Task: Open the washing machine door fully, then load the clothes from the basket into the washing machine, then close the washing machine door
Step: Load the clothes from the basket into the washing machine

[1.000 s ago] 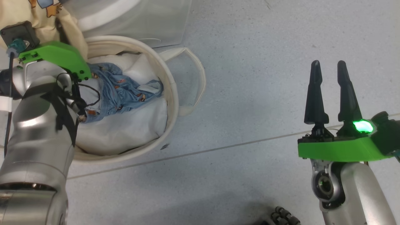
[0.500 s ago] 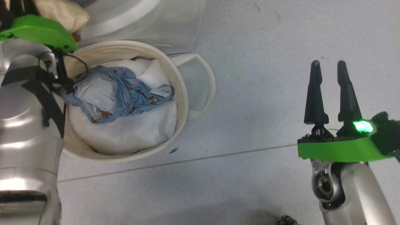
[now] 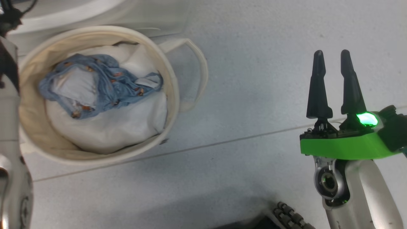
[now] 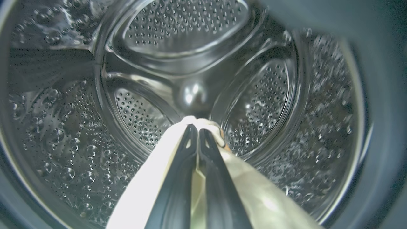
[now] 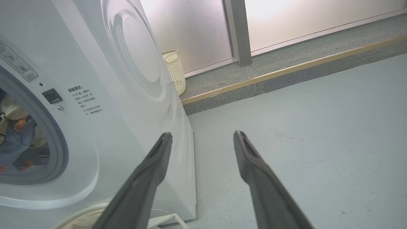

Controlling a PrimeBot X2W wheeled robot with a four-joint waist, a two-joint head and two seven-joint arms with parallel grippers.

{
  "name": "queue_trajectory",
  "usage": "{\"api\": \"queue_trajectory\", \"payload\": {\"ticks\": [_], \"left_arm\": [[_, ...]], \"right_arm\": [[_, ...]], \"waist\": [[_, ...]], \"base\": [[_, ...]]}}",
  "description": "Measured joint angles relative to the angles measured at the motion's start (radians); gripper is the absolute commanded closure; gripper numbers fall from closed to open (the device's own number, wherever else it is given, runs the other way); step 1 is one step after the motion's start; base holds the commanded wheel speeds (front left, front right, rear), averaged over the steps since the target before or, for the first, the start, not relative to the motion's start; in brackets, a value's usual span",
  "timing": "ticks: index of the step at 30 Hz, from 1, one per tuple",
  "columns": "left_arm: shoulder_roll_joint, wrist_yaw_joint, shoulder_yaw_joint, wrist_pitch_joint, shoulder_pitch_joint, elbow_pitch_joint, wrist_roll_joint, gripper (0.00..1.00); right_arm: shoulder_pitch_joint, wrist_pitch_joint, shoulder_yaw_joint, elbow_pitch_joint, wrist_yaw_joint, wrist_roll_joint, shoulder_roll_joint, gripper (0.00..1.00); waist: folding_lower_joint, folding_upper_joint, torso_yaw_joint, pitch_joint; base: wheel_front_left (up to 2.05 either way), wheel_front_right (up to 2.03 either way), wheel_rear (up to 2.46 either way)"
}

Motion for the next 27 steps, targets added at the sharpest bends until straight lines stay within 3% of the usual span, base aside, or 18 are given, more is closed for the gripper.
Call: {"api": "queue_trajectory", "payload": {"ticks": [12,16,17,18,19,27], "left_arm": [[0.12,0.0,-0.013,0.0,-0.211,0.154,0.08,1.0],[0.129,0.0,-0.015,0.0,-0.225,0.195,0.082,1.0],[0.128,0.0,-0.015,0.0,-0.225,0.202,0.082,0.77],[0.128,0.0,-0.014,0.0,-0.225,0.205,0.077,0.77],[0.127,0.0,-0.015,0.0,-0.225,0.206,0.074,0.0],[0.096,0.0,-0.013,0.0,-0.211,0.164,0.053,0.0]], "right_arm": [[-0.003,0.0,0.023,-0.014,0.0,0.034,0.0,0.0],[-0.002,0.0,0.023,-0.013,0.0,0.038,0.0,0.0],[-0.002,0.0,0.023,-0.013,0.0,0.038,0.0,0.0],[-0.002,0.0,0.023,-0.013,0.0,0.038,0.0,0.0],[-0.002,0.0,0.023,-0.014,0.0,0.037,0.0,0.0],[-0.023,0.0,0.019,-0.015,0.0,0.019,0.0,0.0]], "waist": [[0.0,0.0,-0.102,0.112],[0.0001,0.0,-0.123,0.135],[0.0001,0.0,-0.124,0.139],[0.0001,0.0,-0.124,0.141],[0.0001,0.0,-0.122,0.142],[0.0001,0.0,-0.083,0.124]], "base": [[0.0,0.0,0.0],[0.0,0.0,0.0],[0.0,0.0,0.0],[0.0,0.0,0.0],[0.0,0.0,0.0],[0.0,0.0,0.0]]}}
